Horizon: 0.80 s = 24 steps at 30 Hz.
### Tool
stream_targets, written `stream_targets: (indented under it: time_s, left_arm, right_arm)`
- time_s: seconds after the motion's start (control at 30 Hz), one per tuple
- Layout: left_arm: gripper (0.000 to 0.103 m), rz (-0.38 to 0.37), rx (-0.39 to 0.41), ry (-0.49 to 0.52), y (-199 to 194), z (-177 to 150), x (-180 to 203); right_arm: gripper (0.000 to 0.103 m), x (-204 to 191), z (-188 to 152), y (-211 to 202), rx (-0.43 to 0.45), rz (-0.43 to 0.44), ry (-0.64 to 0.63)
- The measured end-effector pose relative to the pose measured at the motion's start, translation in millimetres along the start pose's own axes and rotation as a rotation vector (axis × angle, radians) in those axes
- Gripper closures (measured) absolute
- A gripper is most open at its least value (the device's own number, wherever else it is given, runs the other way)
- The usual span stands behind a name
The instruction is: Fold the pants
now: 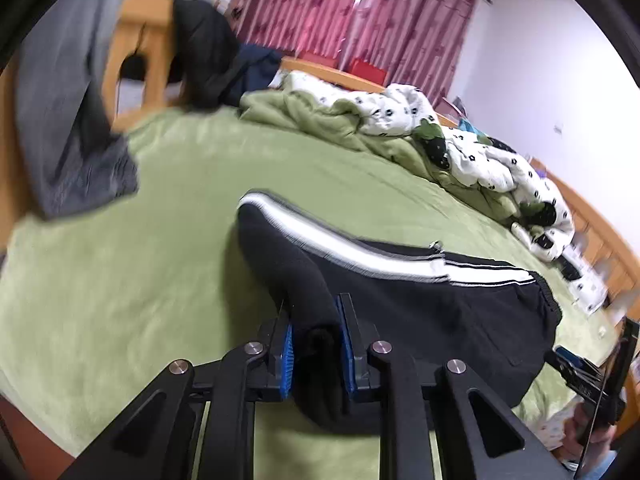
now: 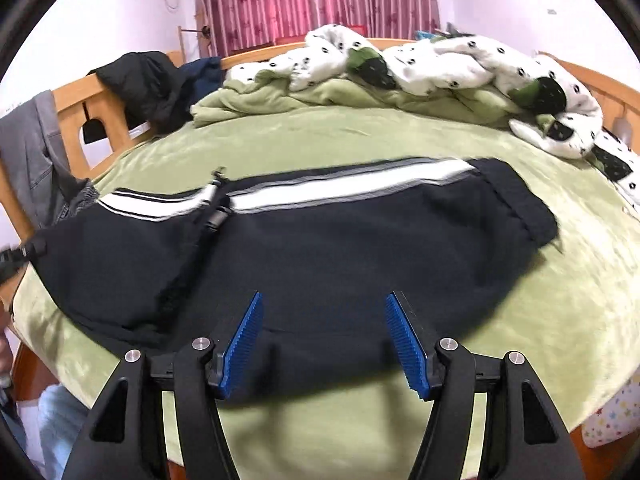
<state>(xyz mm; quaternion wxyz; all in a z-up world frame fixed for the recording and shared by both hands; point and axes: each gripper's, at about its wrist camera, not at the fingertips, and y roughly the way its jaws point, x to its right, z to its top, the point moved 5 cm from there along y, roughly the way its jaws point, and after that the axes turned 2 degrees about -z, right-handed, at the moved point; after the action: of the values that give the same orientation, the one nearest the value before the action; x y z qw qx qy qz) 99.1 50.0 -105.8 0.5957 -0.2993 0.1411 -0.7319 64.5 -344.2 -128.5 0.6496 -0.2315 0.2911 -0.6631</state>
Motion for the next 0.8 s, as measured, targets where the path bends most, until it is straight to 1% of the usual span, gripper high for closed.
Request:
stream_targets:
  time_s: [0.03,0.1,0.2,0.27,0.37,0.43,0.47,0.5,0.57,0.63,0.7,0.73,0.77,0.8]
  left_arm:
    - [0.087,0.002,0.002,0.024,1,5,12]
    - [0.088,-0.018,0.013,0.064,4,14,44]
    - [0.089,-0.11,0.019,0.11,12,23,103]
    - [0.09,-0.176,0.005,0.146,21,21,141]
    - [0.09,-0.29,-0.052,0.176,45,9,198]
    - [0.09,-0.359,-0.111,0.192,67,-9,235]
    - [0.09,-0.383,-0.132,0.194,75,-18,246]
    - [0.09,-0.412,-0.171,0.189,87,-30,259]
    - [0.09,-0.443,-0.239,0.177,104,-54,275]
    - [0.088,-0.434,-0.293,0.197,115,-74,281]
    - [0.079,-0.437,-0.347,0.229,114,-84,279]
    - [0.074,-0.48,-0.362,0.213,107,-84,273]
    - [0.071,-0.521,-0.357,0.188,99,-80,268]
    - [0.065,-0.542,-0.332,0.17,86,-73,258]
  right_arm:
    - [0.04,14,-3,0,-0.016,0.003,0.003]
    - [0.04,35,-8,0,-0.027,-0.001,0.012]
    - [0.04,67,-14,-1,-0.026,-0.024,0.032]
    - [0.04,95,-18,-6,-0.018,-0.055,0.046]
    - [0.04,127,-24,-12,-0.022,-0.103,0.065]
    - [0.04,143,-30,-16,-0.034,-0.117,0.085]
    - [0.04,154,-35,-19,-0.044,-0.132,0.107]
    - [0.04,162,-39,-21,-0.05,-0.14,0.125]
    - [0.04,172,-45,-23,-0.067,-0.14,0.163]
    - [0.04,175,-48,-23,-0.082,-0.13,0.187]
    - [0.04,170,-48,-21,-0.094,-0.117,0.191]
    - [0.04,165,-46,-21,-0.095,-0.107,0.185]
    - [0.04,158,-43,-19,-0.091,-0.09,0.175]
    - [0.04,151,-40,-19,-0.086,-0.081,0.17]
